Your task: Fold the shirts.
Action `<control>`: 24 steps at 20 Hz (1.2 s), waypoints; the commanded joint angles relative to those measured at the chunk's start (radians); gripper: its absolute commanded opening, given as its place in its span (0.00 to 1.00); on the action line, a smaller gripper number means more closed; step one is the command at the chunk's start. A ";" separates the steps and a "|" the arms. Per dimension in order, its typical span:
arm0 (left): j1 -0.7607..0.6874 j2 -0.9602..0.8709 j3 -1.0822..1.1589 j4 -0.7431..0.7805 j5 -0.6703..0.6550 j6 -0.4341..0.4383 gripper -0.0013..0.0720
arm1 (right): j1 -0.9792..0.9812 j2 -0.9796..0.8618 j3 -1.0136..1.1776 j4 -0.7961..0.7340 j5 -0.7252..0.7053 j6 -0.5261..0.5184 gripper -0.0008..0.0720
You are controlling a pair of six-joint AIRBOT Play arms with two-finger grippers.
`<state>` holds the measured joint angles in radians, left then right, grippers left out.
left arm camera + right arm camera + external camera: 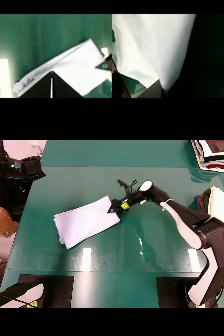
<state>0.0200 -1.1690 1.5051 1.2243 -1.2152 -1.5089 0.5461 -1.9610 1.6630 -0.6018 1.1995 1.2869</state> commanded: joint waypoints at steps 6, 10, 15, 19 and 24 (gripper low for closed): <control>-0.264 0.000 0.000 -0.005 0.056 -0.002 0.05 | -0.515 0.354 -0.040 -0.268 -0.017 0.101 0.03; -0.357 0.000 0.000 -0.005 0.123 -0.002 0.05 | -0.830 0.465 -0.069 -0.289 -0.068 0.101 0.03; -0.435 -0.001 0.000 -0.005 0.185 -0.010 0.05 | -1.052 0.459 -0.067 -0.280 -0.123 0.100 0.03; -0.444 -0.001 0.000 -0.005 0.188 -0.010 0.05 | -1.089 0.450 -0.034 -0.282 -0.193 0.088 0.03; -0.444 -0.001 0.000 -0.005 0.187 -0.010 0.05 | -1.094 0.452 0.222 -0.295 -0.126 0.072 0.03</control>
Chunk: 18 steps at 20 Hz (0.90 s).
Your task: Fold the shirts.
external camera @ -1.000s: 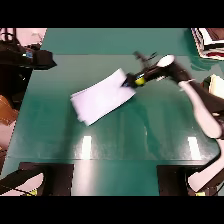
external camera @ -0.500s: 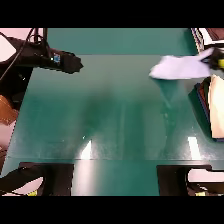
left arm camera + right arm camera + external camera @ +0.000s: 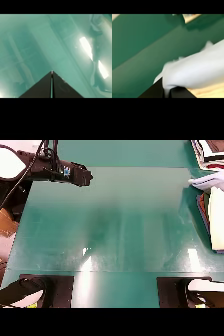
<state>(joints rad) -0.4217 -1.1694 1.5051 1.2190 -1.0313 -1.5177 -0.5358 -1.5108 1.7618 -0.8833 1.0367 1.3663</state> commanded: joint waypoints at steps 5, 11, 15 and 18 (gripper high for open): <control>-0.003 0.000 0.000 0.001 -0.002 0.001 0.05 | -0.034 0.037 0.262 -0.172 0.235 0.006 0.03; -0.003 0.000 0.000 0.011 -0.040 0.008 0.05 | -0.118 0.160 0.101 -0.325 0.373 0.057 0.03; -0.003 0.000 0.000 0.011 -0.045 0.032 0.05 | -0.231 0.280 -0.198 -0.417 0.411 0.054 0.03; -0.003 0.000 0.000 0.011 -0.050 0.034 0.05 | -0.312 0.369 -0.416 -0.518 0.414 0.054 0.04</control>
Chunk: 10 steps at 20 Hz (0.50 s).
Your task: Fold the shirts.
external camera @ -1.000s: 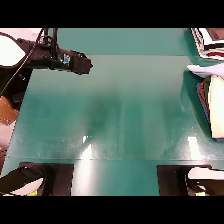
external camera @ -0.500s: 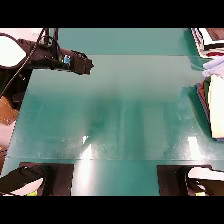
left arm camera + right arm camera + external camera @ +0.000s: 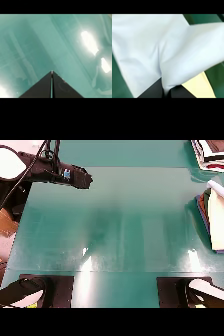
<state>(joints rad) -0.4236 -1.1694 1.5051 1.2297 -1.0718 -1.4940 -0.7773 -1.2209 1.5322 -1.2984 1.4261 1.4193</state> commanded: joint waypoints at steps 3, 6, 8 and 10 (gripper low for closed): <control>-0.001 0.000 0.000 0.001 -0.022 0.010 0.05 | -0.140 0.130 -0.341 -0.170 0.021 0.001 0.31; -0.001 0.000 0.000 0.001 -0.021 0.010 0.05 | -0.169 0.142 -0.374 -0.151 0.009 0.001 0.74; -0.001 0.000 0.000 0.000 -0.021 0.010 0.05 | -0.132 0.142 -0.313 -0.070 -0.019 0.001 0.75; -0.001 0.000 0.000 0.000 -0.020 0.010 0.05 | -0.047 0.142 -0.232 0.040 -0.061 0.001 0.75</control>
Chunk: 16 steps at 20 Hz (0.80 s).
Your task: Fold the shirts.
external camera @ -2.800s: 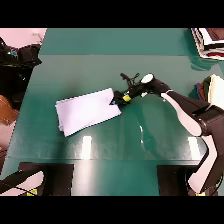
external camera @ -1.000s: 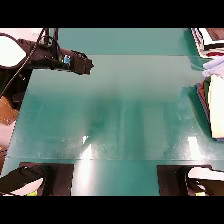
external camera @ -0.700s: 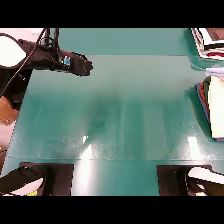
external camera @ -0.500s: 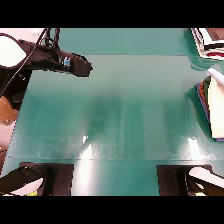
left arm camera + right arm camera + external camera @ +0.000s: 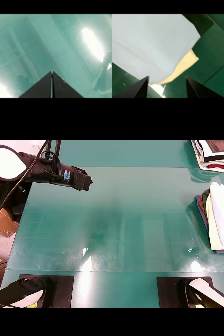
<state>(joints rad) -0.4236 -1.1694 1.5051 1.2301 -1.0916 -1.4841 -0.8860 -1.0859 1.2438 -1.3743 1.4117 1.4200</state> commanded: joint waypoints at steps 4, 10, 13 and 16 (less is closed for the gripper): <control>-0.001 0.000 0.000 0.001 0.004 0.000 0.05 | 0.356 0.007 0.183 0.268 -0.087 0.001 0.75; -0.001 0.000 0.000 -0.001 0.010 0.000 0.05 | 0.800 -0.002 0.210 0.262 -0.191 0.000 0.55; -0.001 0.000 0.000 -0.002 0.010 0.000 0.05 | 0.941 -0.020 0.210 0.246 -0.198 -0.001 0.04; 0.000 0.000 0.000 -0.002 0.010 0.000 0.05 | 1.012 -0.048 0.210 0.248 -0.196 0.000 0.04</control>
<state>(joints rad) -0.4236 -1.1694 1.5051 1.2289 -1.0817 -1.4845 0.0307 -1.1130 1.4509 -1.1275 1.2266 1.4200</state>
